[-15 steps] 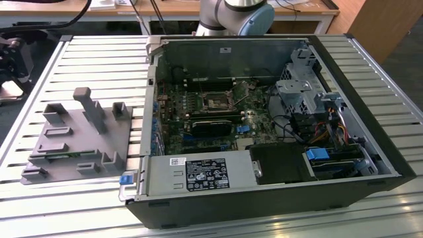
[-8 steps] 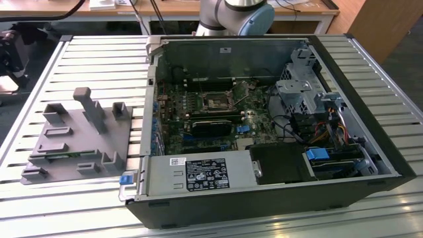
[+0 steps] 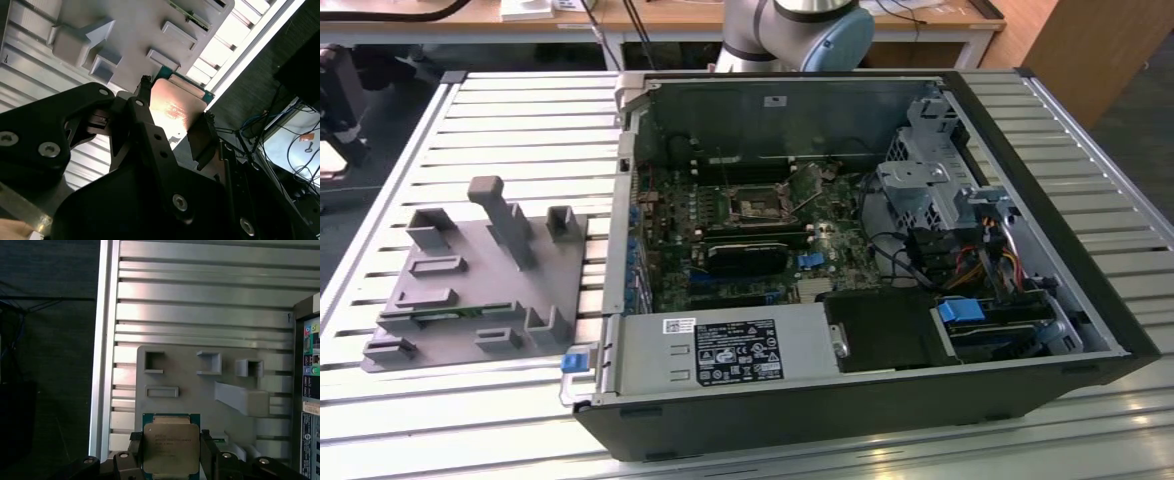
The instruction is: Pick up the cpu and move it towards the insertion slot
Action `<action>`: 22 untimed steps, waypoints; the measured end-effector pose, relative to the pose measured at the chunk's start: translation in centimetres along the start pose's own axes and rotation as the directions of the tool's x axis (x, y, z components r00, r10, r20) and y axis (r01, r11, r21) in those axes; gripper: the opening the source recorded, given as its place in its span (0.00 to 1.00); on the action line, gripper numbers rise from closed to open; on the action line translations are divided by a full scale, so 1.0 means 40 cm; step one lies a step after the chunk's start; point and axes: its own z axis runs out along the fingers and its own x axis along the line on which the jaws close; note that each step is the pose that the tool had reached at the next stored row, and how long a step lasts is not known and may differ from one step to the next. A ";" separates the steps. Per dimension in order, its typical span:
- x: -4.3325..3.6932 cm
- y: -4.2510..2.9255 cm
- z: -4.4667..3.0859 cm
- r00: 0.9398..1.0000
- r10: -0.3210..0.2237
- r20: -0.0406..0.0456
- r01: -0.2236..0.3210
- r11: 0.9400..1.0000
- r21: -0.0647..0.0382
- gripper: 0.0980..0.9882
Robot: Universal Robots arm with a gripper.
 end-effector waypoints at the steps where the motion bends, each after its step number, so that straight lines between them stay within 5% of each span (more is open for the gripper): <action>1: 0.000 0.000 -0.004 1.000 0.000 0.000 0.000 1.000 0.000 0.50; 14: 0.000 0.006 -0.064 1.000 0.000 0.000 0.000 1.000 0.000 0.50; 22: -0.015 0.005 -0.066 1.000 0.000 0.000 0.000 1.000 0.000 0.50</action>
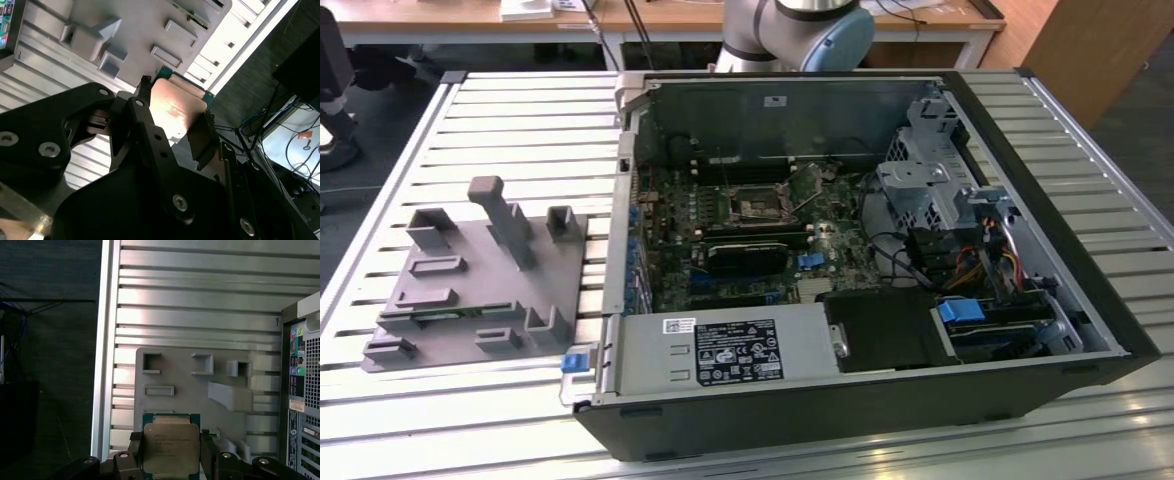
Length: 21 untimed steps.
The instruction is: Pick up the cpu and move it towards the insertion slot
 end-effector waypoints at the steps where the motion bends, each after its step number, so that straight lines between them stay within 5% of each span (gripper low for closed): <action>1: -0.002 0.000 0.000 1.000 0.000 0.000 0.000 1.000 0.000 0.50; 21: -0.074 -0.002 0.000 1.000 0.000 0.000 0.000 1.000 0.000 0.50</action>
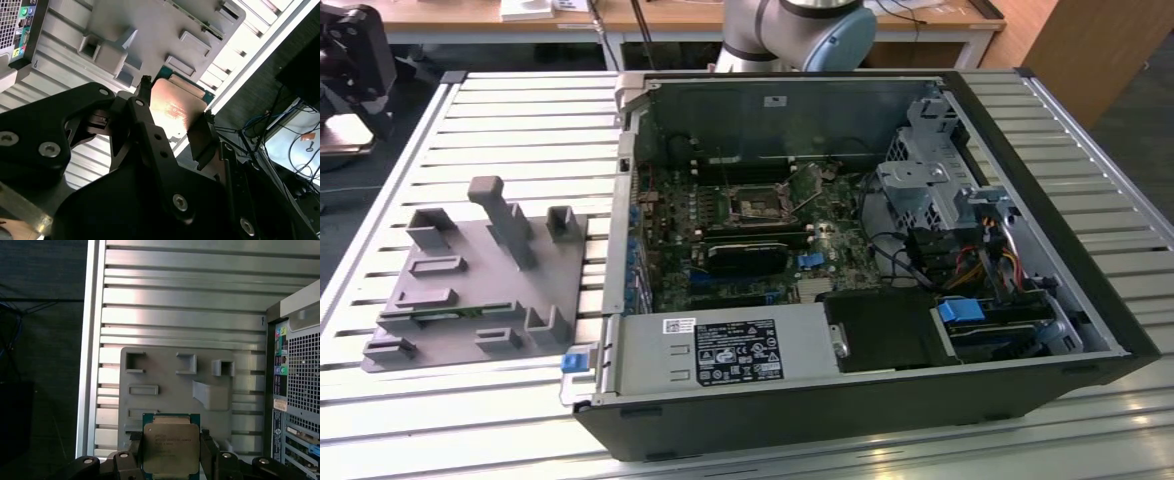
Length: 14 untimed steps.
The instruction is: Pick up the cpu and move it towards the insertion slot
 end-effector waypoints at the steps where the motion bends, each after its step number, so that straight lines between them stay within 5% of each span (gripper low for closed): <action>1: -0.002 0.000 0.000 1.000 0.000 0.000 0.000 1.000 0.000 0.50; 14: -0.024 -0.001 0.000 1.000 0.000 0.000 0.000 1.000 0.000 0.50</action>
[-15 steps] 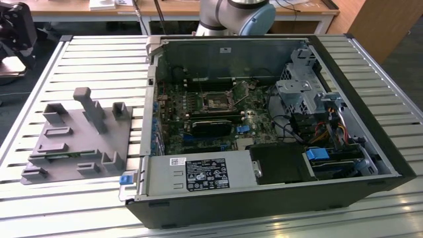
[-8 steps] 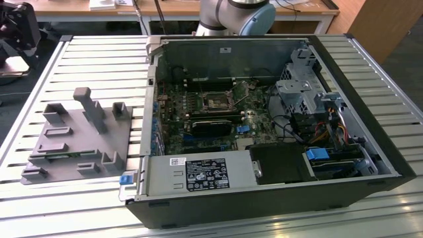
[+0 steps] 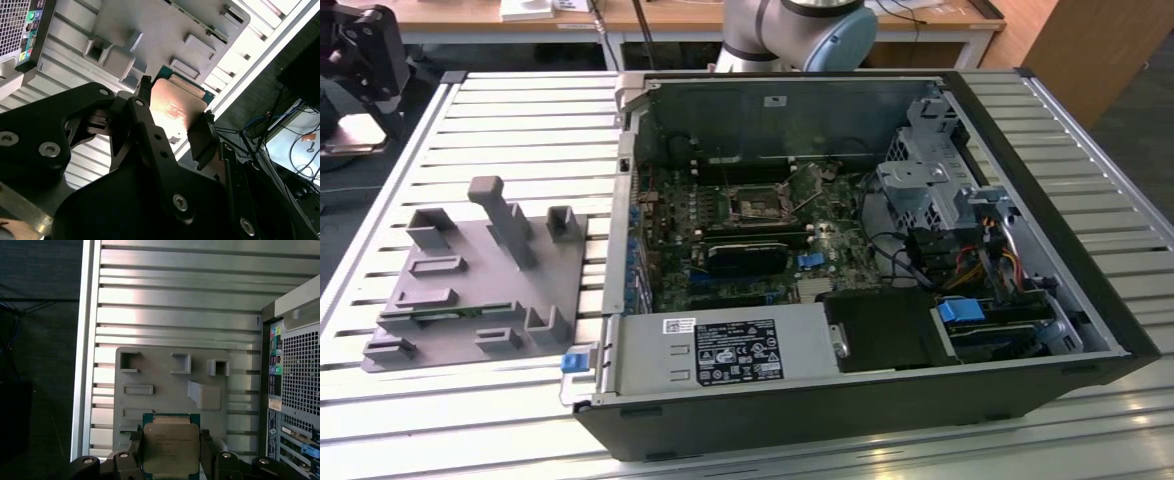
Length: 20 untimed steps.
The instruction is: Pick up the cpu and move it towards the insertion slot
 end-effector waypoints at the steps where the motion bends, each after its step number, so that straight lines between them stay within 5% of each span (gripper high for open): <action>1: -0.002 0.000 0.000 1.000 0.000 0.000 0.000 1.000 0.000 0.50; 20: -0.042 -0.001 0.000 1.000 0.000 0.000 0.000 1.000 0.000 0.50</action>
